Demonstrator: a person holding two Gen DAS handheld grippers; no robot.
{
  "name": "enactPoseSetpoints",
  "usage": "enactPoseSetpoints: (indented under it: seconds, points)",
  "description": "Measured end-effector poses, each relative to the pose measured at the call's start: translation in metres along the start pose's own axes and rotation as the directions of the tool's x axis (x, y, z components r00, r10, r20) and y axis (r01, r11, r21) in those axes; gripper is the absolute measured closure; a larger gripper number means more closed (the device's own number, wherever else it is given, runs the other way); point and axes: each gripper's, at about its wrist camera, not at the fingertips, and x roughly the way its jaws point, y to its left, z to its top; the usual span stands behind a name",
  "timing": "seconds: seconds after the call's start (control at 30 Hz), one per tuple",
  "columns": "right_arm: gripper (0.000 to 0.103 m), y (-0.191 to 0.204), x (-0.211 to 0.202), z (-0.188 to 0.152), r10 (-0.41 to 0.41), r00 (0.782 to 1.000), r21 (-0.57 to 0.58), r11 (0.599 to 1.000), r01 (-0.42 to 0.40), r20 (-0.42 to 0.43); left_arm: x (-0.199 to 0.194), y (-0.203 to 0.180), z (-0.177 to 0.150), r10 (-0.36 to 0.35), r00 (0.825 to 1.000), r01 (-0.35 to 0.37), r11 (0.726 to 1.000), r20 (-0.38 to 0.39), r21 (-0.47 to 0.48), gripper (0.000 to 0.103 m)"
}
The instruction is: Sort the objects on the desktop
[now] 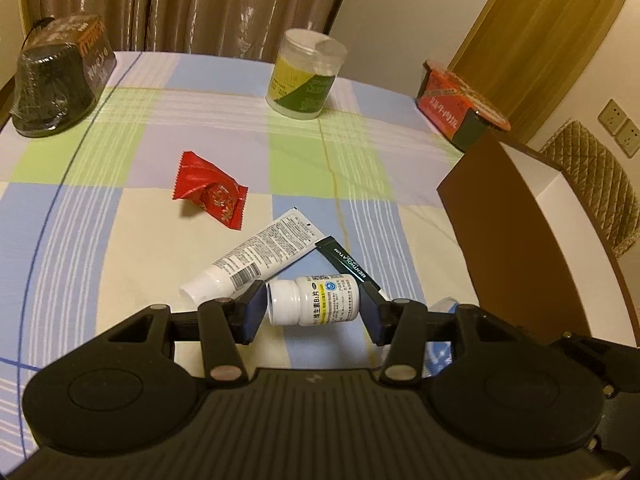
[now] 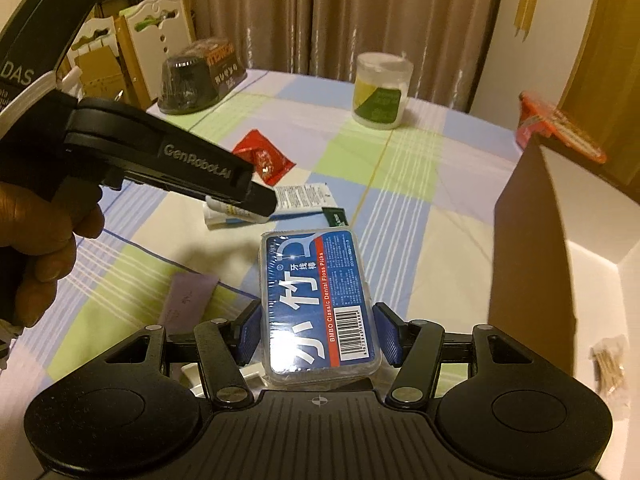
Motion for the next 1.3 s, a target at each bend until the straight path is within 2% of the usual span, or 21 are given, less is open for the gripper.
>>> enactPoseSetpoints:
  seconds: [0.33, 0.63, 0.93, 1.17, 1.3]
  points:
    - [0.045, 0.010, -0.055, -0.007, -0.082, 0.994, 0.066, 0.995, 0.077, 0.073, -0.044, 0.001, -0.008, -0.037, 0.999, 0.034, 0.997, 0.040, 0.063, 0.058]
    - [0.045, 0.004, -0.097, -0.031, -0.152, 0.985, 0.134, 0.981, 0.140, 0.083, -0.071, -0.016, -0.022, -0.084, 0.995, 0.073, 0.983, 0.057, 0.168, 0.058]
    - [0.045, -0.035, -0.142, -0.063, -0.143, 0.980, 0.143, 0.982, 0.123, 0.136, -0.094, -0.061, -0.052, -0.068, 0.994, 0.047, 0.973, 0.084, 0.227, 0.058]
    - [0.045, -0.083, -0.176, -0.094, -0.115, 0.979, 0.126, 0.987, 0.095, 0.168, -0.114, -0.119, -0.088, -0.023, 0.993, -0.004, 0.975, 0.120, 0.221, 0.058]
    - [0.045, -0.107, -0.190, -0.108, -0.129, 0.977, 0.134, 0.985, 0.107, 0.167, -0.122, -0.151, -0.101, -0.030, 0.992, 0.002, 0.976, 0.123, 0.218, 0.058]
